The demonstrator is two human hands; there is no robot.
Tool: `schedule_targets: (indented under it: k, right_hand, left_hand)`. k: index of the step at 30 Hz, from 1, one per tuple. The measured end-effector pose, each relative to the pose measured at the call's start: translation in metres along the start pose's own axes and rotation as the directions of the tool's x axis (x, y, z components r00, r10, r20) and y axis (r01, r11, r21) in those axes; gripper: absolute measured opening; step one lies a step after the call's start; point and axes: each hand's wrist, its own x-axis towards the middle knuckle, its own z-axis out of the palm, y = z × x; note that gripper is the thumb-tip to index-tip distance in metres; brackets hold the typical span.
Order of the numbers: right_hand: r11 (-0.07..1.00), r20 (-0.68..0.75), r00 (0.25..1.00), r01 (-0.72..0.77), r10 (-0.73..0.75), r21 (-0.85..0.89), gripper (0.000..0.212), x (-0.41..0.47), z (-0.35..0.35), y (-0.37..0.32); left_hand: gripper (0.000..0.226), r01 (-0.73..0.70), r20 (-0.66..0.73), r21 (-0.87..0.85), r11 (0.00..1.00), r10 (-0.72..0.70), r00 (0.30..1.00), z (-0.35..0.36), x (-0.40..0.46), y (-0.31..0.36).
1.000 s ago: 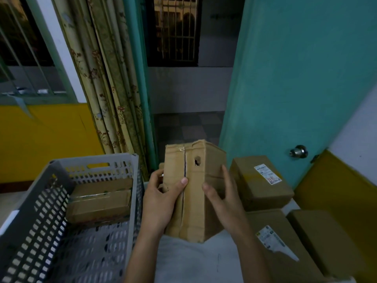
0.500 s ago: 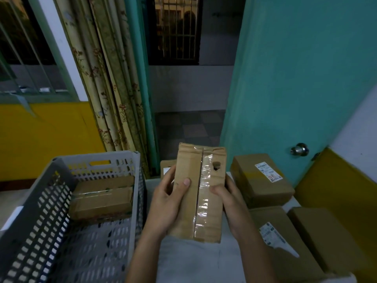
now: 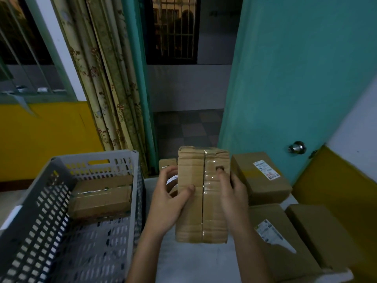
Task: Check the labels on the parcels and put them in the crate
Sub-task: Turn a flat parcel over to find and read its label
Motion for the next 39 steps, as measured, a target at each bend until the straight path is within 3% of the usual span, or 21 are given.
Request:
schedule_targets:
  k: [5, 10, 14, 19, 27, 30, 35, 39]
  right_hand:
    - [0.995, -0.043, 0.998, -0.057, 0.054, -0.077, 0.048, -0.002, 0.000, 0.007]
    - [0.990, -0.076, 0.991, -0.113, 0.107, -0.081, 0.039, -0.002, -0.004, 0.007]
    - [0.991, 0.010, 0.992, -0.124, 0.125, -0.050, 0.031, -0.002, -0.006, 0.005]
    - [1.000, 0.103, 0.995, 0.011, -0.013, 0.018, 0.011, -0.007, -0.009, 0.006]
    - [0.999, 0.050, 0.998, -0.049, 0.050, -0.007, 0.025, -0.002, -0.017, 0.013]
    - [0.997, 0.044, 0.996, -0.075, 0.076, -0.025, 0.033, 0.002, -0.026, 0.009]
    - [0.989, 0.070, 0.986, -0.151, 0.151, -0.007, 0.040, 0.014, -0.047, 0.010]
    - [0.980, 0.148, 0.969, -0.200, 0.197, 0.008, 0.034, 0.019, -0.067, 0.010]
  left_hand:
    - [0.056, 0.018, 0.028, 0.031, 0.999, -0.019, 0.999, 0.005, -0.004, -0.011]
    - [0.061, 0.039, 0.064, 0.023, 0.999, -0.041, 0.997, 0.009, -0.008, -0.016]
    - [0.054, 0.015, 0.058, -0.001, 1.000, -0.015, 0.998, 0.009, -0.008, -0.018]
    - [0.039, 0.018, -0.019, -0.054, 0.998, -0.019, 1.000, 0.011, -0.005, -0.014]
    - [0.032, 0.074, -0.054, -0.049, 0.996, -0.077, 0.996, 0.019, -0.005, -0.005]
    - [0.056, 0.077, -0.069, -0.015, 0.997, -0.078, 0.995, 0.022, -0.005, -0.009]
    - [0.050, 0.194, -0.080, -0.003, 0.981, -0.194, 0.978, 0.035, -0.004, -0.009]
    - [0.079, 0.302, -0.066, 0.010, 0.953, -0.301, 0.951, 0.043, -0.009, -0.014]
